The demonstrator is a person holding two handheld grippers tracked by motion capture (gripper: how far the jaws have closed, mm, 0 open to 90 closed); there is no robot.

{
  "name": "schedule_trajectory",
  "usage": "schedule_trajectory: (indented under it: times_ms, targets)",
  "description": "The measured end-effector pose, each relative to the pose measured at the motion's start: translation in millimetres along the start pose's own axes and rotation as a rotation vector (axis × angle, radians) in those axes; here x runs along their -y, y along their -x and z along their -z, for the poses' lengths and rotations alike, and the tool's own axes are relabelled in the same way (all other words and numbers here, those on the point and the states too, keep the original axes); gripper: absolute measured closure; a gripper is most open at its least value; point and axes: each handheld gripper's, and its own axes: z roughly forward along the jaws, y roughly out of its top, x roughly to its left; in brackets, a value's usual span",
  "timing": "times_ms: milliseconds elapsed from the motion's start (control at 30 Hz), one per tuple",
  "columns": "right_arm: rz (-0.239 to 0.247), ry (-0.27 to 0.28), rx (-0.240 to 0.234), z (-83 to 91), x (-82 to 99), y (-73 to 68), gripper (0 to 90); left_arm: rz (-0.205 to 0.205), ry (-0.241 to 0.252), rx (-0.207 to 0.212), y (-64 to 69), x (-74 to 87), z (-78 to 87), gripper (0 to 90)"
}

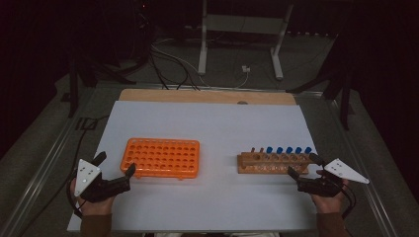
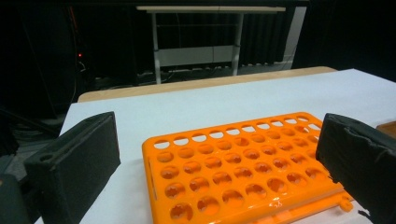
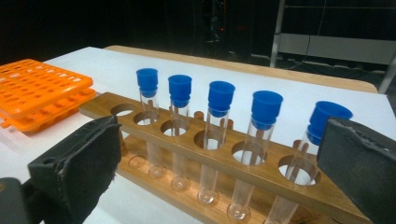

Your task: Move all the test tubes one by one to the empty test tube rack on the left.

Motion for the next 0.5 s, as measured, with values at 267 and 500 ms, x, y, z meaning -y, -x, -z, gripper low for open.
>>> schedule_trajectory:
  times_ms: [267, 500]
  targets:
    - [-0.011, 0.002, 0.012, 2.8, -0.5, 3.1, 0.0, -0.002, 0.007, 0.003, 0.6, -0.4, -1.1, 0.6]
    - [-0.031, -0.010, 0.036, 5.0, -6.6, 11.0, 0.5, 0.004, 0.008, 0.006, 2.0, -0.1, -3.8, 0.6]
